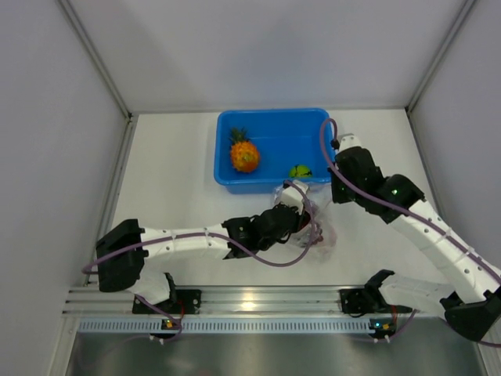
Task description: Open the zip-top bag and remove the fake food
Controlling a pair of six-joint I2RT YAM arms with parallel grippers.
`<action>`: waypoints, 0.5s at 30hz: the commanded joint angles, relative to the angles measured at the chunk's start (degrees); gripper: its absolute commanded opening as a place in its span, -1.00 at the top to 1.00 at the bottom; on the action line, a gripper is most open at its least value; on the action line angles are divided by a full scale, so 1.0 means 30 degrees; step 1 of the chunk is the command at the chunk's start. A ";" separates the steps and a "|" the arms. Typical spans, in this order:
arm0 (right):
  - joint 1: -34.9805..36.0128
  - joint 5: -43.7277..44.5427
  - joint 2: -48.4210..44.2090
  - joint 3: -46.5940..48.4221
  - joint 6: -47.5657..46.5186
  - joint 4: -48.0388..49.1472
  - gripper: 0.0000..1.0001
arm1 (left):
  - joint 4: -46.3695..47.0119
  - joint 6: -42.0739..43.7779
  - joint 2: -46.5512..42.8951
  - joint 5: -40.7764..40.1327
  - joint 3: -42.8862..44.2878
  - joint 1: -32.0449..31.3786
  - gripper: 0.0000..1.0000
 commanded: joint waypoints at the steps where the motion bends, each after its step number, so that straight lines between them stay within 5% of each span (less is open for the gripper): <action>1: -0.1103 0.7126 -0.0334 0.0983 -0.1175 0.0434 1.00 | -0.0401 0.0258 -0.1397 0.3093 -0.1059 -0.0365 1.00; 5: -0.1104 0.6811 -0.0801 0.0632 -0.1584 0.1664 1.00 | -0.0253 0.1136 -0.1222 0.5878 -0.1382 -0.0394 1.00; 12: -0.0870 -0.3670 -0.2004 -0.0891 -0.3194 0.4654 1.00 | -0.0282 0.2337 -0.0578 0.9076 -0.0799 -0.0394 1.00; 15: -0.0781 -0.1125 -0.1713 -0.1273 -0.2731 0.3928 1.00 | -0.0283 0.2224 -0.0752 0.8701 -0.0563 -0.0394 1.00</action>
